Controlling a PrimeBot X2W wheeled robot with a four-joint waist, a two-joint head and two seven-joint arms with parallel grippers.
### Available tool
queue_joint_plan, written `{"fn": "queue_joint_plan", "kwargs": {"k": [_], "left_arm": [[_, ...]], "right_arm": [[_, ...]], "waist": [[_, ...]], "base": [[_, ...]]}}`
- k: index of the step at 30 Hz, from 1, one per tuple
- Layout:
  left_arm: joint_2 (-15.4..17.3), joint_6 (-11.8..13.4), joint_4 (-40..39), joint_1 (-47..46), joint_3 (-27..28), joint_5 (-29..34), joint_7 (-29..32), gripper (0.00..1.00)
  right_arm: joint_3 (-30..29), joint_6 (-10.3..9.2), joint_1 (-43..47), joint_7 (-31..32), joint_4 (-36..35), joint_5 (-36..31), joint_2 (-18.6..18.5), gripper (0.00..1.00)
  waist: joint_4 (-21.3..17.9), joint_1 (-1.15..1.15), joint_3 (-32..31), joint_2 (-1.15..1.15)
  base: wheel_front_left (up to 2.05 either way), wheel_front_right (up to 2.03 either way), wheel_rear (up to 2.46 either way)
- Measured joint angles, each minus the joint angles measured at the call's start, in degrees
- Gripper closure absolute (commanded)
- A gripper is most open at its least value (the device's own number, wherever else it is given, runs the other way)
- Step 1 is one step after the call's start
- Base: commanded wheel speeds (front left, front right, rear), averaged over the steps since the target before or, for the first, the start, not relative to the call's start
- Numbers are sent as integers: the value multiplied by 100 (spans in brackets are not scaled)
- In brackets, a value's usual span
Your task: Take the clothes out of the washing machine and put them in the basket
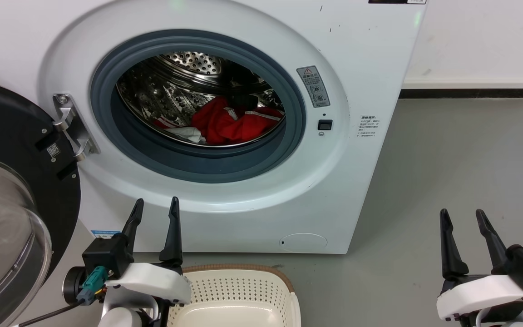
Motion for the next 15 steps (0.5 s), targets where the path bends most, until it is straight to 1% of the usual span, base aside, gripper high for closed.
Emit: {"fn": "queue_joint_plan", "kwargs": {"k": [15], "left_arm": [[41, 133, 101, -4, -55, 667, -164, 0]], "right_arm": [[18, 0, 56, -77, -10, -669, 0, 0]], "waist": [[17, 0, 28, 0]], "base": [[0, 0, 0]]}}
